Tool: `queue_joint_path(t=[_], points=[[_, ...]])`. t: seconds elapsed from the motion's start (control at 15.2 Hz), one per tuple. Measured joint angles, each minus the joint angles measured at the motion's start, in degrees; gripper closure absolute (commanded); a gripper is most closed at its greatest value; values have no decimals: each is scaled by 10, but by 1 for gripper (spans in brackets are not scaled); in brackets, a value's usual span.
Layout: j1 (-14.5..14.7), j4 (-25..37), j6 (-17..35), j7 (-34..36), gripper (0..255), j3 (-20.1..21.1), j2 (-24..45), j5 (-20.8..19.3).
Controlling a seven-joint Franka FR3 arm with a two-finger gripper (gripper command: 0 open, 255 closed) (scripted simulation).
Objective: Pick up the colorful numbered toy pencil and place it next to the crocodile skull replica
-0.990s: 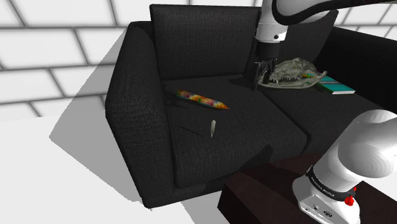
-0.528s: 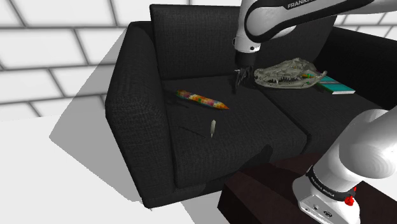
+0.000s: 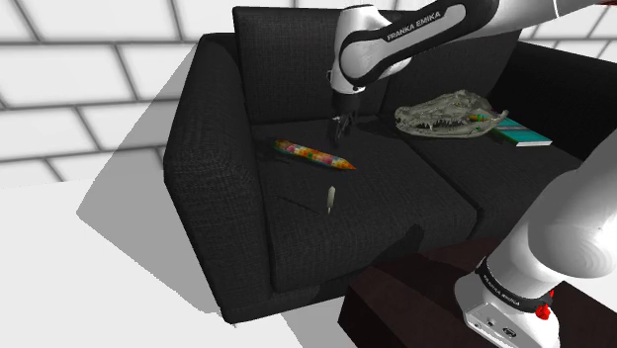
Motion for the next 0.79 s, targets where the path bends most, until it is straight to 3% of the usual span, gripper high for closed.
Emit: queue_joint_path(t=[0.46,0.79], points=[[12,99,59,-32,0,11,133,-26],[16,101,93,-27,0,12,167,-33]])
